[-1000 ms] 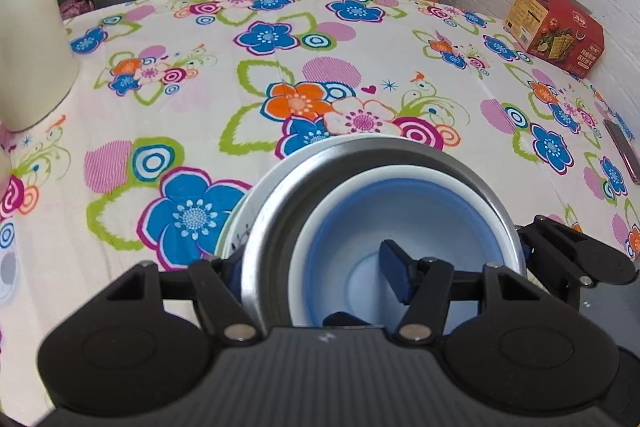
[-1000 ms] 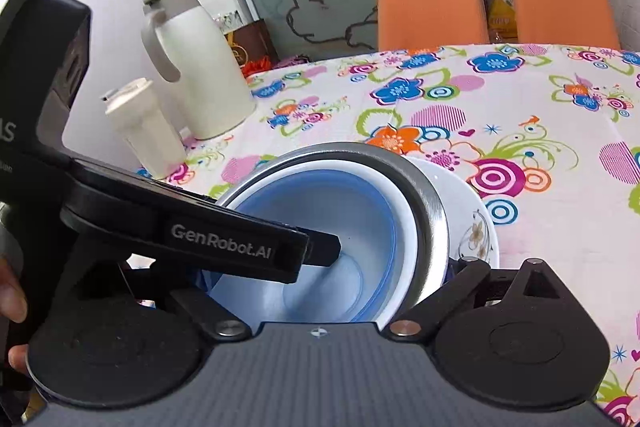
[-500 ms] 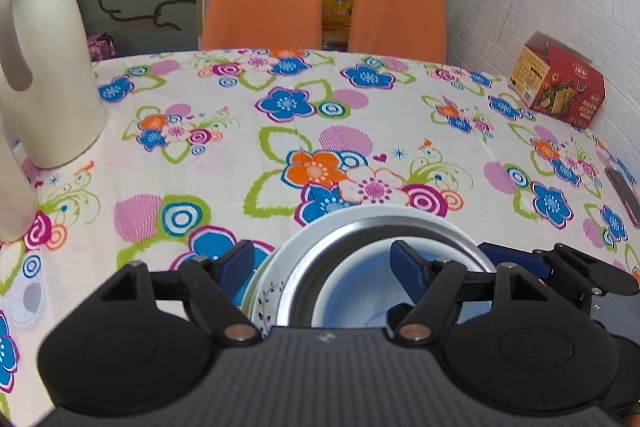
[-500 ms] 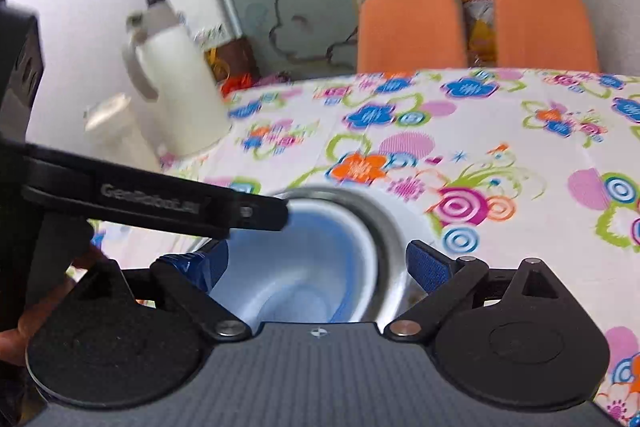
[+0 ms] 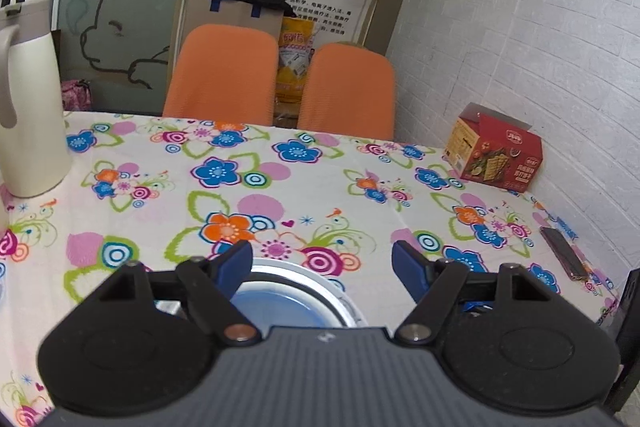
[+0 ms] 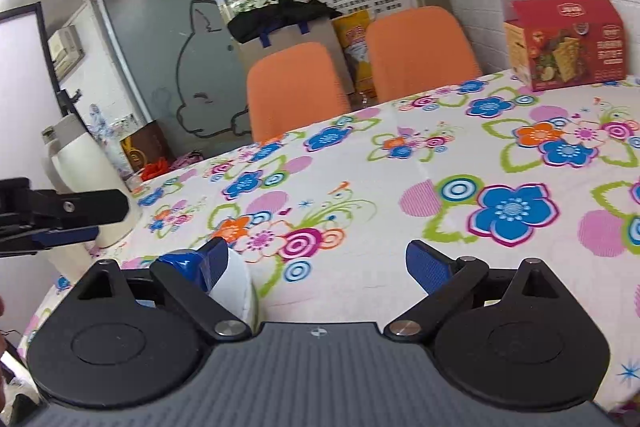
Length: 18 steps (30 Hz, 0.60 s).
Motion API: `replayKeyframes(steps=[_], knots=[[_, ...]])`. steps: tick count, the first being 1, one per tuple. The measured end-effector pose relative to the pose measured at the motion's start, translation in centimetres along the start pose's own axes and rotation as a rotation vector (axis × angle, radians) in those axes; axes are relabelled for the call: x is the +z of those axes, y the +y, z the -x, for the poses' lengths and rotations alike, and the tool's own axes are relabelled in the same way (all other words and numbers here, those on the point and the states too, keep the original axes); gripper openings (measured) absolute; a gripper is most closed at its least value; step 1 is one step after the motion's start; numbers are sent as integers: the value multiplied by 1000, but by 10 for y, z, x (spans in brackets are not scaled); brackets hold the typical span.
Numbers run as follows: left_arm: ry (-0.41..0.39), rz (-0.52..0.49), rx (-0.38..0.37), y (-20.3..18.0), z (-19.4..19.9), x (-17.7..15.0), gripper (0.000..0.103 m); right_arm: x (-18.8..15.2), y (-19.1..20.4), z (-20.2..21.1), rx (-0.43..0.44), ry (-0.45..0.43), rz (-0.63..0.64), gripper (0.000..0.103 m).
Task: Organize plates and bowls
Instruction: 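Lift the nested bowls with the left tool and carry them toward the plate stack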
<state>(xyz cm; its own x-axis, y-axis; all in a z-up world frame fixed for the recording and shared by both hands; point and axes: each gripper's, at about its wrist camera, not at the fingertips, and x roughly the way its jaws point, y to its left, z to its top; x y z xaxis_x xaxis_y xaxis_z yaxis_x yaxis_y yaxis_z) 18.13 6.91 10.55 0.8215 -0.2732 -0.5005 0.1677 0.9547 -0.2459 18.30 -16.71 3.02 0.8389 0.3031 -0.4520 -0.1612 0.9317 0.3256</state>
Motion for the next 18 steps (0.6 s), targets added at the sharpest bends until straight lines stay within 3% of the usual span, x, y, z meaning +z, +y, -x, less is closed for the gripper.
replayKeyframes(steps=[4,13,18], knots=[[18,6,-42,-23,-6,-13,75,-5,-13,6,-78,-7,29,83],[29,39,-84,-48,-12,-36,75,-13,-43,25,-97,-21,11,83],[-11,29,-40,-46,5,-37,75,-15,-42,37,-92,-73,4,83]])
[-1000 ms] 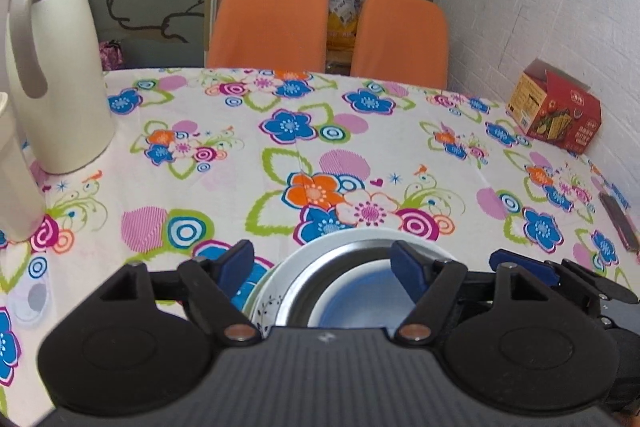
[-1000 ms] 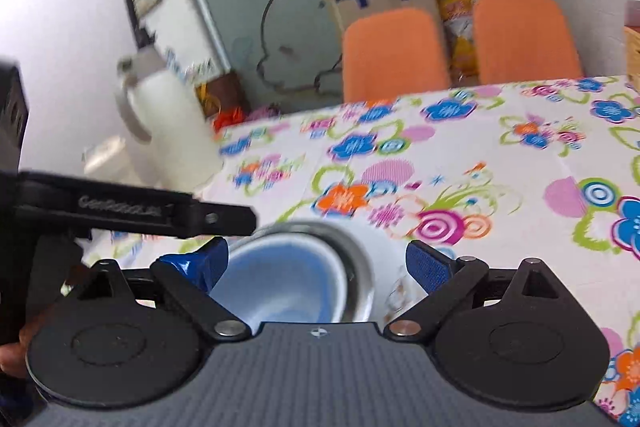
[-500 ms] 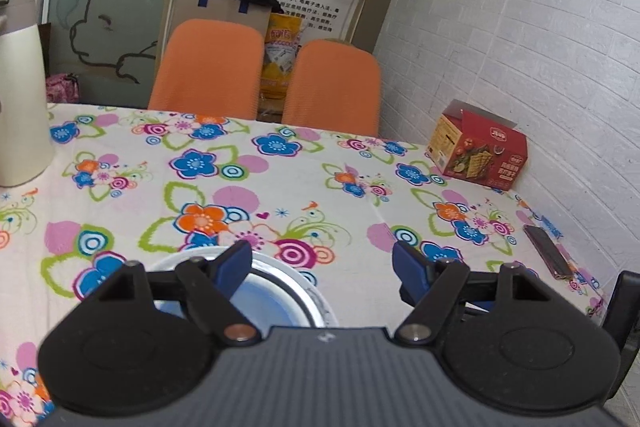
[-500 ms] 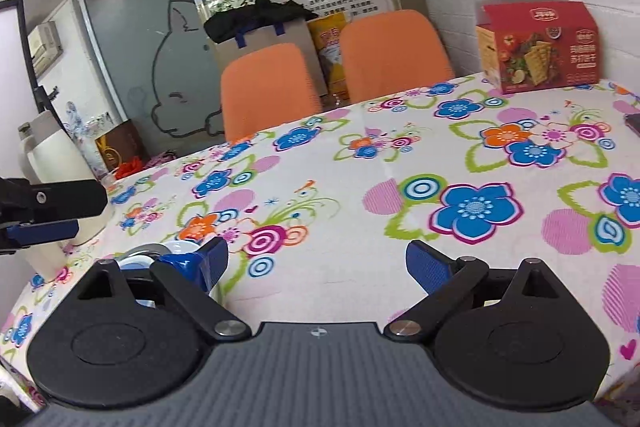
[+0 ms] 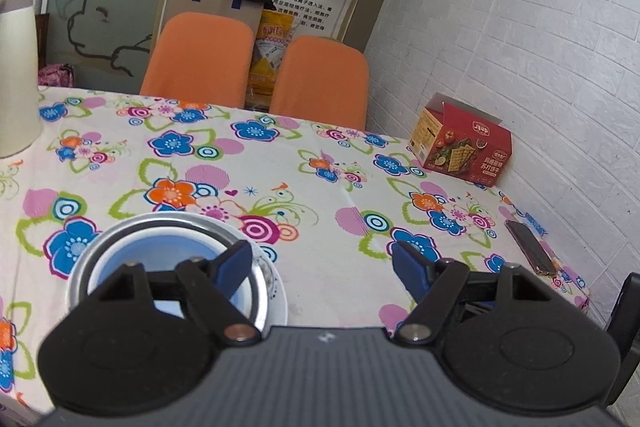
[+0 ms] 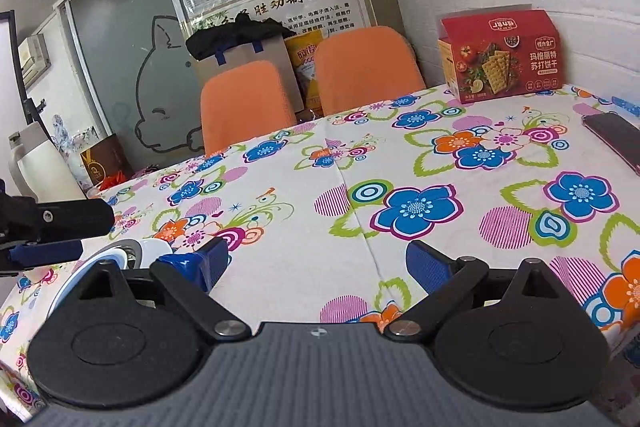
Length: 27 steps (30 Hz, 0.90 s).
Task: Organize plates and bowls
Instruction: 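Lift the nested bowls with the left tool and carry them toward the plate stack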
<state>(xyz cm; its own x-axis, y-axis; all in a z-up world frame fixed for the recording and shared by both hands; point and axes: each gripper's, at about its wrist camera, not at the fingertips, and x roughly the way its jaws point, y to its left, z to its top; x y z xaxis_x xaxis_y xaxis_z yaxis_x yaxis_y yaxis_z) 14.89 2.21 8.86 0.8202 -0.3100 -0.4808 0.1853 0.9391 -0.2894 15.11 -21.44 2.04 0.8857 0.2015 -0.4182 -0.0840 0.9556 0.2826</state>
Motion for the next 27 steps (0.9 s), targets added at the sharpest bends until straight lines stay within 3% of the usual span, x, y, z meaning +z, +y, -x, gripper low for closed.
replayKeyframes(steps=[7,17,23,27], knots=[[-39,-22,112,21,23,9,75,2,15,-4,91,45,1,83],[-23,130,310,95,41,7,75,-2,58,-27,274,132,66,83],[-23,197,273,116,39,3,75,-3,70,-22,293,139,68,83],[-23,142,255,113,29,3,75,-5,72,-22,232,125,73,83]])
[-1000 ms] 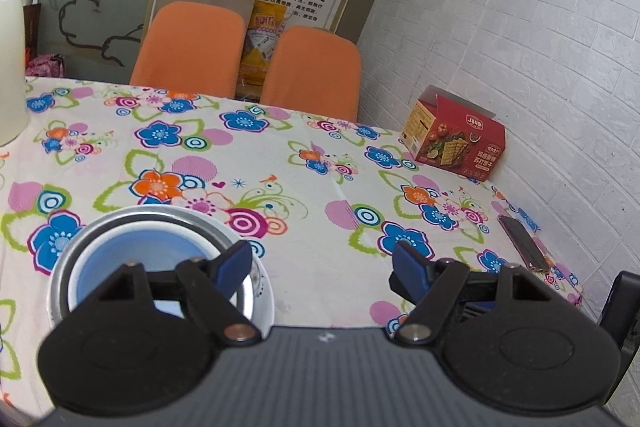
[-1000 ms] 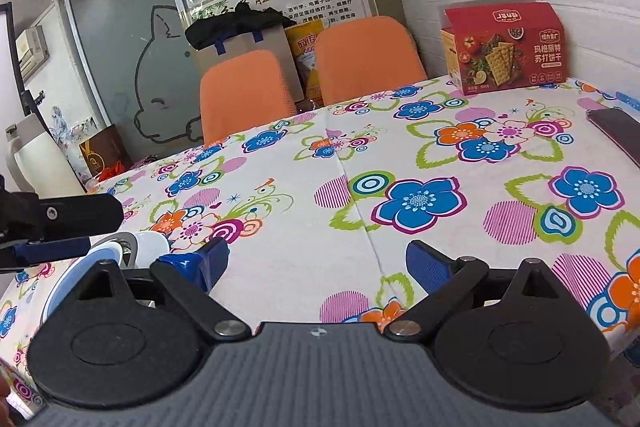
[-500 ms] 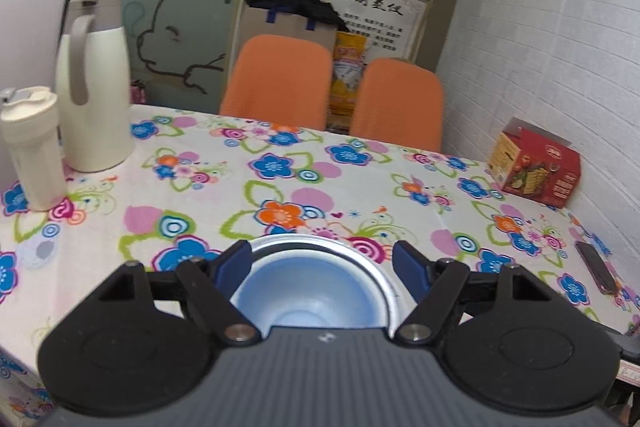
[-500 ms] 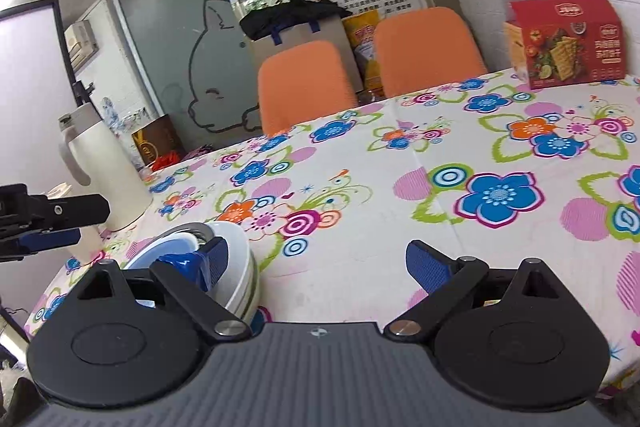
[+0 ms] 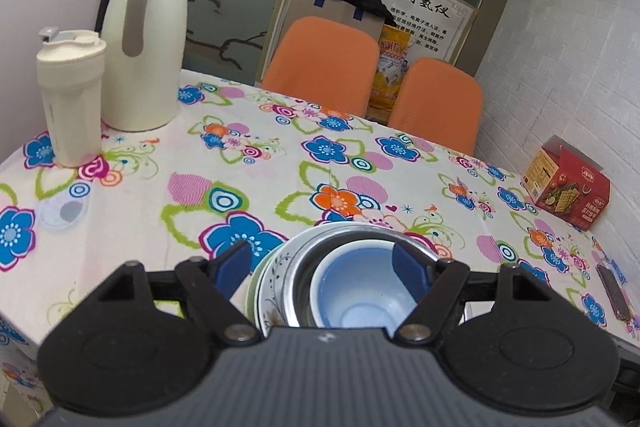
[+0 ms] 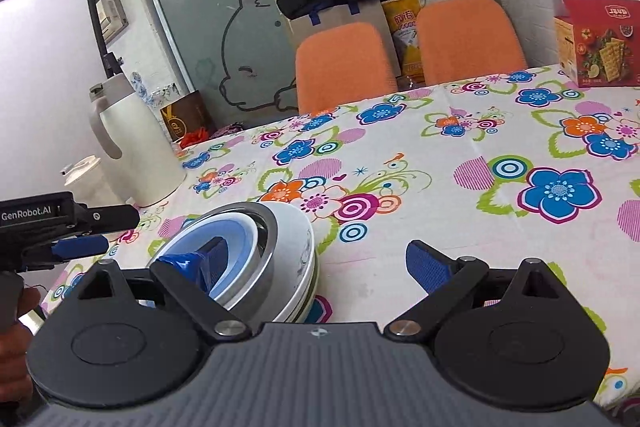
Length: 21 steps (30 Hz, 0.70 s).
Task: Organize plates and bowls
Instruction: 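Lift the nested bowls with the left tool and carry them toward the plate stack, then lower the nested bowls onto the plate stack and open the left tool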
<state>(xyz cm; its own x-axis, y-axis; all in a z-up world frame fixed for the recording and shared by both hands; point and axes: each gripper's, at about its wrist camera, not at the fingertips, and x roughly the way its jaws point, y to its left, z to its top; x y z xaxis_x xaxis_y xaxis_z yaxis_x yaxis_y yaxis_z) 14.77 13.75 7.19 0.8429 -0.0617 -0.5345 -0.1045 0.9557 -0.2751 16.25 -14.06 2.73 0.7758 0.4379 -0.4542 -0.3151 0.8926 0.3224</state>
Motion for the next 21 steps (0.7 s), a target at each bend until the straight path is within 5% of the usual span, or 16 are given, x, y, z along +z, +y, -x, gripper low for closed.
replayKeyframes(steps=[8,14,21], knots=[[5,-124,-31,-8,-30,16,75,14,-1,-22,-48,1,-57,83],[69,-127,-100,-5,-54,30,75,22,0,-26,-103,-19,-84,83],[32,-117,-163,2,-43,30,75,30,0,0,-172,-95,-74,83]])
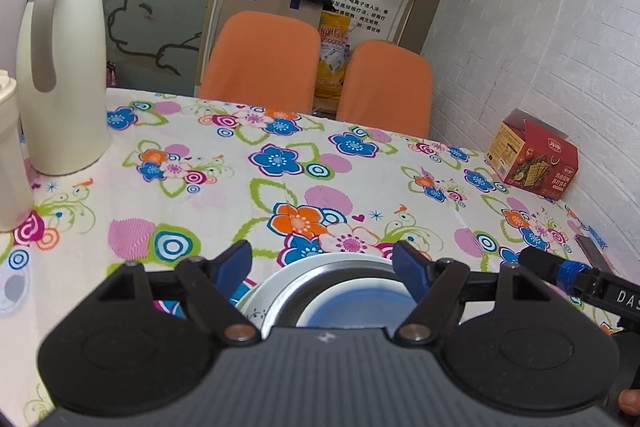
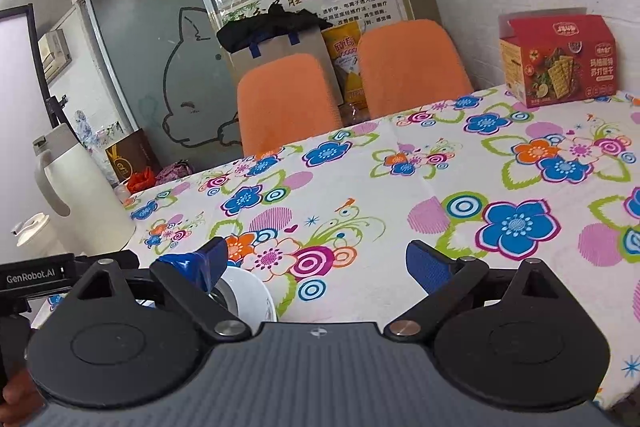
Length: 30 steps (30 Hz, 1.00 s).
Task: Organize plates and bowls
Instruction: 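Lower the nested bowls onto the plate stack and open the left tool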
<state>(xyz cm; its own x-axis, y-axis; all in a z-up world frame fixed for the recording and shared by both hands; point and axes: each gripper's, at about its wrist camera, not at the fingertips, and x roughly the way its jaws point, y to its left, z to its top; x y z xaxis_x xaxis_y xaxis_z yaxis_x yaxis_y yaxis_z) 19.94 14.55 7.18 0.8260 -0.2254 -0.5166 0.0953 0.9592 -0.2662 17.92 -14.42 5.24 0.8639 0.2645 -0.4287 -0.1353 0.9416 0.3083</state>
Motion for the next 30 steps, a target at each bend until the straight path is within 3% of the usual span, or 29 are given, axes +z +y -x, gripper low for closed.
replayKeyframes(steps=[7,10,17,22,25,30], knots=[[-65,27,33,-21,36,-14,75,29,-5,60,-15,-162,126,83],[-95,35,86,-40,58,-23,75,29,-21,79,46,-211,128,83],[-112,14,263,-95,92,-38,76,5,-65,73,252,-80,47,83],[-108,48,360,-105,108,-50,76,-11,-75,63,366,27,9,83],[-83,82,382,-99,110,-57,76,-15,-71,59,404,56,19,83],[-54,79,354,-86,102,-52,76,-21,-63,64,412,48,26,84]])
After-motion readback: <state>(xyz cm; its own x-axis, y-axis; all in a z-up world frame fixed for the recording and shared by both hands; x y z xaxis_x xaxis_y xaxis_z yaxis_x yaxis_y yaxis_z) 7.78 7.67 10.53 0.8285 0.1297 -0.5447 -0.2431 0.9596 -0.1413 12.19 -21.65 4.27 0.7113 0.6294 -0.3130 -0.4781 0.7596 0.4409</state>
